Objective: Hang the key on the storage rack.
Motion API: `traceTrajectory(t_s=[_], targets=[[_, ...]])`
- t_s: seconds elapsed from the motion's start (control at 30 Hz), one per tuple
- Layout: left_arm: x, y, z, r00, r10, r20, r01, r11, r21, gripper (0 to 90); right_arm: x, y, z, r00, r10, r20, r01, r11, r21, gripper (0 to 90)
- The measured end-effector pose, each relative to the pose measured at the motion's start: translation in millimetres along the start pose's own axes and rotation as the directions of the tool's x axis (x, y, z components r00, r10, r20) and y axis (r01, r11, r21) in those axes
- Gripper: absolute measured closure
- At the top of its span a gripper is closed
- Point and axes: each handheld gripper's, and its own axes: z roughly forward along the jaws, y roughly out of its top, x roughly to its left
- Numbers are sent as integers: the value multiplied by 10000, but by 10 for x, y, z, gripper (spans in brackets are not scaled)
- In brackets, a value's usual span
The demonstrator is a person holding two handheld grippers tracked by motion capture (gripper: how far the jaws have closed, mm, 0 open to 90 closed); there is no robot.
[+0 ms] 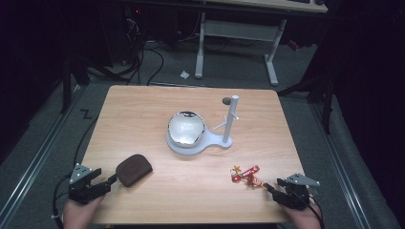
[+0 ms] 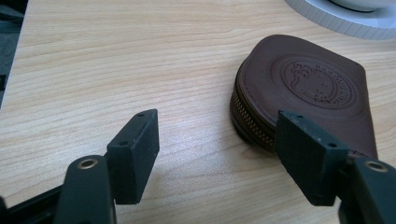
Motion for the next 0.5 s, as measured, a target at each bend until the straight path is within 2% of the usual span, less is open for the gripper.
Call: traceTrajectory(t_s=[0.2,0.4,0.5], targets=[[11,1,-9,9999,-95,109,95,9999,-61,293,32,21,14,10000,46,67,-47,9998,168,445],[-17,16,-10,9993,384,4,-384,9993,-14,276,130,101,45,9986,-495,164,481,9959,764,434],[-25,21,-8,9985,555,8,-555,9984,76,271,138,140,40,9984,-566,28,560,9927,1070,415]])
